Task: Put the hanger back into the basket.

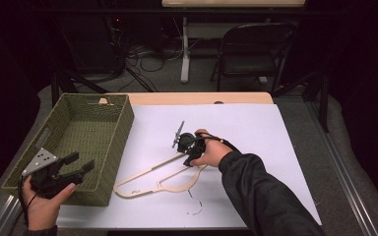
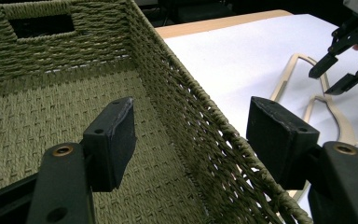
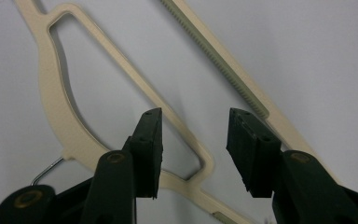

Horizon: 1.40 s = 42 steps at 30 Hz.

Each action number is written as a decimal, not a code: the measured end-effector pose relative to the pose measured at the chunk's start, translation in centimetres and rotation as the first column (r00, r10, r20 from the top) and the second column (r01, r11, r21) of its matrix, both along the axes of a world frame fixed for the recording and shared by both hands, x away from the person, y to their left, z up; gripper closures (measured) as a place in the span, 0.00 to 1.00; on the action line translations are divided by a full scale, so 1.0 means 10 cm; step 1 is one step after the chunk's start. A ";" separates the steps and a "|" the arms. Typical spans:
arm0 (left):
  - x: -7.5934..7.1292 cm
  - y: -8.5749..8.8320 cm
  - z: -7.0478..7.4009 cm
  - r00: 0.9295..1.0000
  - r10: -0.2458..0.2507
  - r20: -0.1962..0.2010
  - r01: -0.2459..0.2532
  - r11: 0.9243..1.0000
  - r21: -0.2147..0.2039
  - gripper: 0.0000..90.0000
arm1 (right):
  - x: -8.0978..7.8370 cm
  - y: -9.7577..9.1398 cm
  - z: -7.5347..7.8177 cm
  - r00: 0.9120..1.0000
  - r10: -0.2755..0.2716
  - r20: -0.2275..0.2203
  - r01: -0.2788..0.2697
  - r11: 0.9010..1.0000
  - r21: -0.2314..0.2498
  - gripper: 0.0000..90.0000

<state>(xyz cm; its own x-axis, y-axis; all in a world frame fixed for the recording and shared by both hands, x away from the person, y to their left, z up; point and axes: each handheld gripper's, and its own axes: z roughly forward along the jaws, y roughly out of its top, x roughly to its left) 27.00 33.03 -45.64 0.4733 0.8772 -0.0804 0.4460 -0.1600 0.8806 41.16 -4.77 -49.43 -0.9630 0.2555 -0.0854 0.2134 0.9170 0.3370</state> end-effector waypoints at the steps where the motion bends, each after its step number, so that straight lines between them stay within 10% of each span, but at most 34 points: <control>1: 0.00 0.00 0.00 1.000 -0.001 -0.001 0.001 1.000 0.001 0.37 | -0.01 0.02 -0.04 1.000 0.001 -0.013 -0.001 1.000 0.004 0.61; 42: 0.01 0.00 -0.01 1.000 -0.001 -0.001 0.001 1.000 0.002 0.37 | -0.08 0.29 -0.36 0.994 0.075 -0.076 -0.079 0.995 -0.052 0.74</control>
